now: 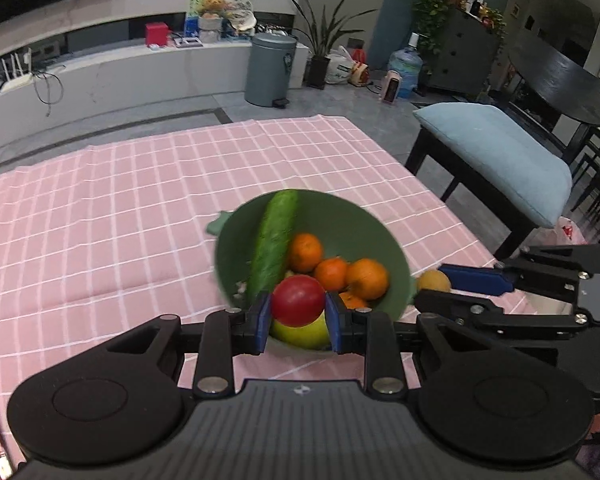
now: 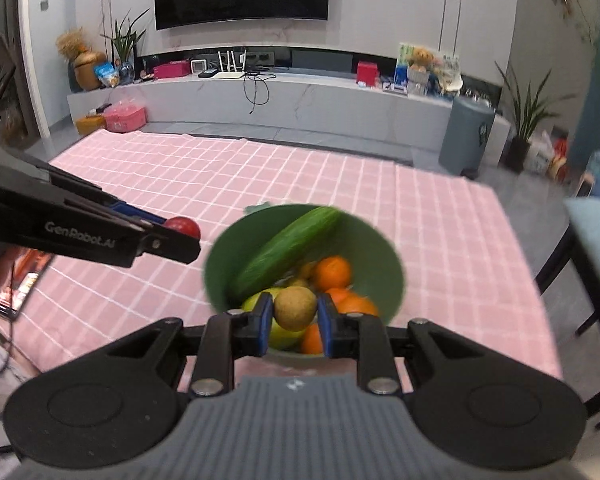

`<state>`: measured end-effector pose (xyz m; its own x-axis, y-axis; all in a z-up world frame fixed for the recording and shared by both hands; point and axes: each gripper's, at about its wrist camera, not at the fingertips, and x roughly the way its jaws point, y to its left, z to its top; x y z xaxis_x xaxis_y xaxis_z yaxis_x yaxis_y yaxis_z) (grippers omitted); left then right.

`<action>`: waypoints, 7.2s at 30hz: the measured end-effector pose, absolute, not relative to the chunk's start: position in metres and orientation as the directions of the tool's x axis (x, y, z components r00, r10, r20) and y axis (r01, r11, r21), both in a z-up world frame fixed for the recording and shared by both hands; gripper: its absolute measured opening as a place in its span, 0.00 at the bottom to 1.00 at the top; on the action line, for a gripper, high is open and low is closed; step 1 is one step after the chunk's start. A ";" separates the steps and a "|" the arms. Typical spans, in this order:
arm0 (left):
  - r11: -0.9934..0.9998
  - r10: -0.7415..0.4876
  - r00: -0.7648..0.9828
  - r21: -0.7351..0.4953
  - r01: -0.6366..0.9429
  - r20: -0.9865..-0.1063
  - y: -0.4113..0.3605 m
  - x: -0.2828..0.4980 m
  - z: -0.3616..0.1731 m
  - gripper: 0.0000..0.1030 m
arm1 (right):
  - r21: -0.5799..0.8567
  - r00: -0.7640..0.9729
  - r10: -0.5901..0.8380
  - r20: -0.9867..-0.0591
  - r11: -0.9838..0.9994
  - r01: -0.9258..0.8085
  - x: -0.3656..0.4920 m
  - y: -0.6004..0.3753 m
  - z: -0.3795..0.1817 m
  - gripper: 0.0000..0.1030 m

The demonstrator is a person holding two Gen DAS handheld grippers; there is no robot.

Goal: Organize fruits

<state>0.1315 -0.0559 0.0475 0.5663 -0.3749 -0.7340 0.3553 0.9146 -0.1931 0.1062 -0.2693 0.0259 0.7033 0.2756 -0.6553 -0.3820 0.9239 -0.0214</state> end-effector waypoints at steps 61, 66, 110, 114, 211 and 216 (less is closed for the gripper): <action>0.909 -0.338 0.484 -0.146 0.390 -0.807 -0.099 0.196 0.007 0.60 | -0.238 0.572 0.216 -0.791 0.753 -0.613 0.209 -0.270 -0.012 0.49; 0.920 -0.323 0.568 -0.109 0.377 -0.757 -0.091 0.168 0.030 0.64 | -0.231 0.622 0.242 -0.744 0.781 -0.580 0.183 -0.273 0.015 0.69; 0.996 0.055 0.855 0.094 -0.008 -0.515 -0.034 0.019 0.000 0.86 | 0.108 0.880 0.184 -0.437 0.982 -0.152 0.016 -0.267 -0.015 0.93; 0.997 0.061 0.843 0.074 -0.025 -0.535 -0.026 0.019 -0.008 0.86 | 0.131 0.871 0.177 -0.458 0.983 -0.131 0.020 -0.270 -0.020 0.93; 0.999 0.011 0.835 0.032 0.008 -0.551 -0.018 0.017 -0.008 0.87 | 0.057 0.866 0.189 -0.463 0.981 -0.184 0.022 -0.255 -0.028 0.93; 0.999 0.011 0.835 0.032 0.008 -0.550 -0.018 0.017 -0.008 0.87 | 0.057 0.866 0.189 -0.463 0.981 -0.184 0.022 -0.255 -0.028 0.93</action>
